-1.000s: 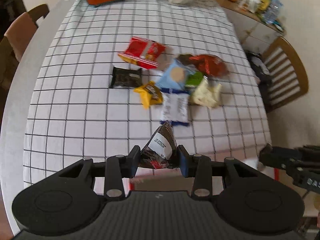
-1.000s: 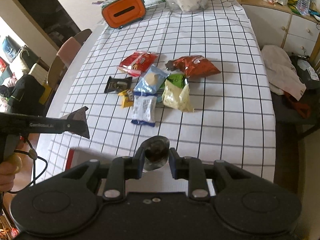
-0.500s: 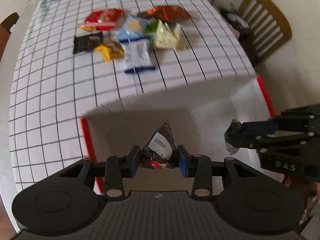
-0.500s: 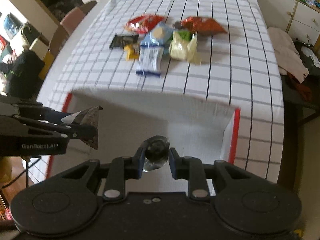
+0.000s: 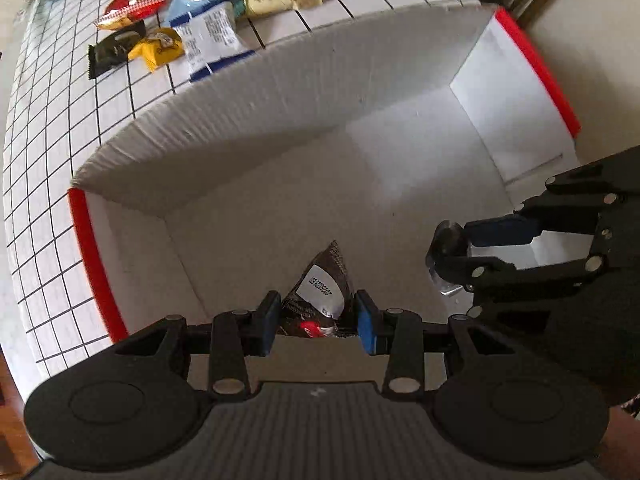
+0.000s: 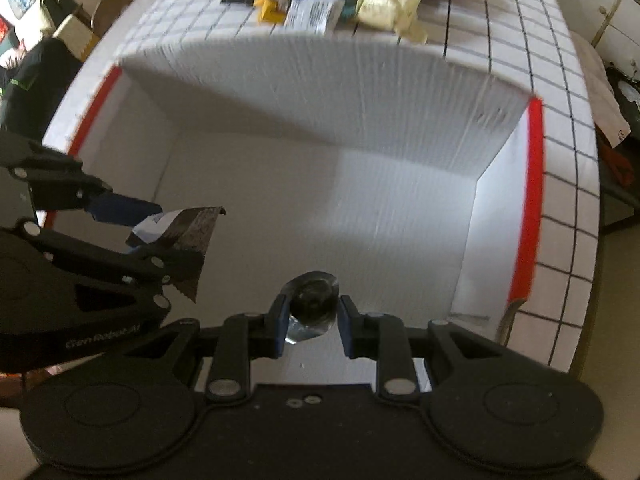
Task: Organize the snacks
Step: 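Carry both held snacks over the white box and lower them inside, then open both tools to release the snacks and lift out of the box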
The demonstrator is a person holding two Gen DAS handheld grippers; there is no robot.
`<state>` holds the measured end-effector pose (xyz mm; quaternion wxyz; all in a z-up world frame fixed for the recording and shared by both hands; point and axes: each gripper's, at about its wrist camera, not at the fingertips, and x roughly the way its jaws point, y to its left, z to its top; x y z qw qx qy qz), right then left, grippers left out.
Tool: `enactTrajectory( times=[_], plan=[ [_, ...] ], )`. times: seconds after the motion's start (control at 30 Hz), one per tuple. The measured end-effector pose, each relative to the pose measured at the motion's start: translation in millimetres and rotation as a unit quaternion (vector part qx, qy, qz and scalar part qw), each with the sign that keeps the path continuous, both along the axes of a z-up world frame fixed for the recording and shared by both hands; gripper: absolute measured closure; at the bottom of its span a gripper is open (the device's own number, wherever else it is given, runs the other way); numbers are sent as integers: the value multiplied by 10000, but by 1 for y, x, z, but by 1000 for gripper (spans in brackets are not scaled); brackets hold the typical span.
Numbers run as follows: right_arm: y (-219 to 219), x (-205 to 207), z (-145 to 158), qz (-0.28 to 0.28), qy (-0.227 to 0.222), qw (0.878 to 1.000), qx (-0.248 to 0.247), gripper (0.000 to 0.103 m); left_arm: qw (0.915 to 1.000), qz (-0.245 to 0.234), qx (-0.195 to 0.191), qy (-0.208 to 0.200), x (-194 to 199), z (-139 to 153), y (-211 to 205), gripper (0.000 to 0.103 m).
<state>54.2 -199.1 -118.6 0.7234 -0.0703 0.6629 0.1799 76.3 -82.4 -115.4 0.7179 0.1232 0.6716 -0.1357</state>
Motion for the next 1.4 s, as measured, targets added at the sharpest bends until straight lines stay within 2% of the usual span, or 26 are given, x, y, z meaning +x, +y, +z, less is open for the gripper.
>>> enactTrajectory(
  times=[0.23, 0.67, 1.03, 1.23, 1.4],
  plan=[
    [4, -9, -10, 124, 70, 9998, -126, 78, 9992, -63, 144, 354, 3, -13, -7, 64],
    [0, -6, -9, 53, 169, 9998, -15, 74, 9993, 24, 52, 376, 6, -10, -3, 62],
    [-16, -6, 36, -170, -189, 9990, 375, 72, 9996, 55, -254, -86, -2, 27, 7, 55],
    [-24, -2, 67, -311, -541, 9964, 569, 70, 9980, 107, -300, -550, -2, 52, 12, 48],
    [-26, 5, 84, -404, -830, 9931, 726, 67, 9950, 238, -385, -889, 3, 72, 20, 47]
  ],
)
